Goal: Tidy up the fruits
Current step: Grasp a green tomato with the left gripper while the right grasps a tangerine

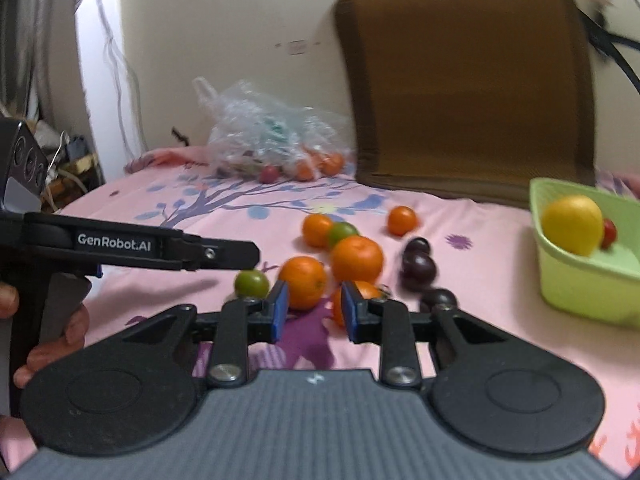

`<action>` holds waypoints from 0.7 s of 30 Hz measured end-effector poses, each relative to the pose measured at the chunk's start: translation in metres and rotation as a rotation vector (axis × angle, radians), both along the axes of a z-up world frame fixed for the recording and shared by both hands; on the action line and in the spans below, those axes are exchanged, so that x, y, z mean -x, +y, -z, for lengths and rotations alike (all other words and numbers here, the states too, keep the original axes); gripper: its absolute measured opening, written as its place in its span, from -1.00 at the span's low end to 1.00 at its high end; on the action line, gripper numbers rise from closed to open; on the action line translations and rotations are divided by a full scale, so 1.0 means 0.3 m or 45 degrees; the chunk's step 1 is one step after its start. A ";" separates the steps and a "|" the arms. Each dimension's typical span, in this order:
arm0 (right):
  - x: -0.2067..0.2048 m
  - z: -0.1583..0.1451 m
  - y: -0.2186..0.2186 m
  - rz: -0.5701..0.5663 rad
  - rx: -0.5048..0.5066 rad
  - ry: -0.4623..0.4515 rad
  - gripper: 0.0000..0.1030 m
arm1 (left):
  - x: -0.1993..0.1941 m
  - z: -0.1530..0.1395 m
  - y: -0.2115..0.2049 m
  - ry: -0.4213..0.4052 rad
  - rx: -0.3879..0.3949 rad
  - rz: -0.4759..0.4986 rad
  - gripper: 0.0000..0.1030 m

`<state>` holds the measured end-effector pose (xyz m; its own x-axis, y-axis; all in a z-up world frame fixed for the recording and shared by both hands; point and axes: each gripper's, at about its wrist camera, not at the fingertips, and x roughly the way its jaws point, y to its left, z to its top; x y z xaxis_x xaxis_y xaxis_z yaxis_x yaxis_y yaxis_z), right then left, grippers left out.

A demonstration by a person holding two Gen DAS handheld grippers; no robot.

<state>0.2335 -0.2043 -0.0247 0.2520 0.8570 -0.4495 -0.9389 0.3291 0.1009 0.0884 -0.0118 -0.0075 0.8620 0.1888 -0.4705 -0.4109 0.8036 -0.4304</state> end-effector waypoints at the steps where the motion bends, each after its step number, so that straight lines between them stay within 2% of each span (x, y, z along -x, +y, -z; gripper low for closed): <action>1: 0.001 0.003 0.014 -0.009 0.002 -0.008 -0.38 | 0.016 -0.005 0.008 -0.019 0.011 -0.013 -0.03; 5: 0.002 0.009 0.085 -0.017 0.037 -0.031 -0.38 | 0.063 -0.018 0.033 -0.056 0.030 -0.057 -0.03; 9: 0.020 0.031 0.125 0.039 0.083 -0.111 -0.39 | 0.076 -0.016 0.021 -0.013 -0.020 -0.072 -0.03; 14: 0.029 0.019 0.028 0.065 -0.008 -0.031 -0.42 | 0.031 -0.010 -0.037 0.045 -0.112 -0.010 -0.03; 17: 0.057 0.005 -0.073 0.086 -0.076 -0.042 -0.42 | -0.025 -0.013 -0.089 0.084 -0.199 0.032 -0.03; 19: 0.070 0.003 -0.134 0.103 -0.093 -0.067 -0.43 | -0.066 -0.007 -0.119 0.132 -0.287 0.021 -0.03; 21: 0.074 0.006 -0.188 0.134 -0.097 -0.084 -0.50 | -0.101 0.011 -0.127 0.198 -0.326 -0.013 -0.03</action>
<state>0.2114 -0.2608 -0.0265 0.3694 0.8553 -0.3632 -0.9050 0.4199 0.0684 0.1187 -0.0498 -0.0107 0.7806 0.3267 -0.5329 -0.4649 0.8733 -0.1456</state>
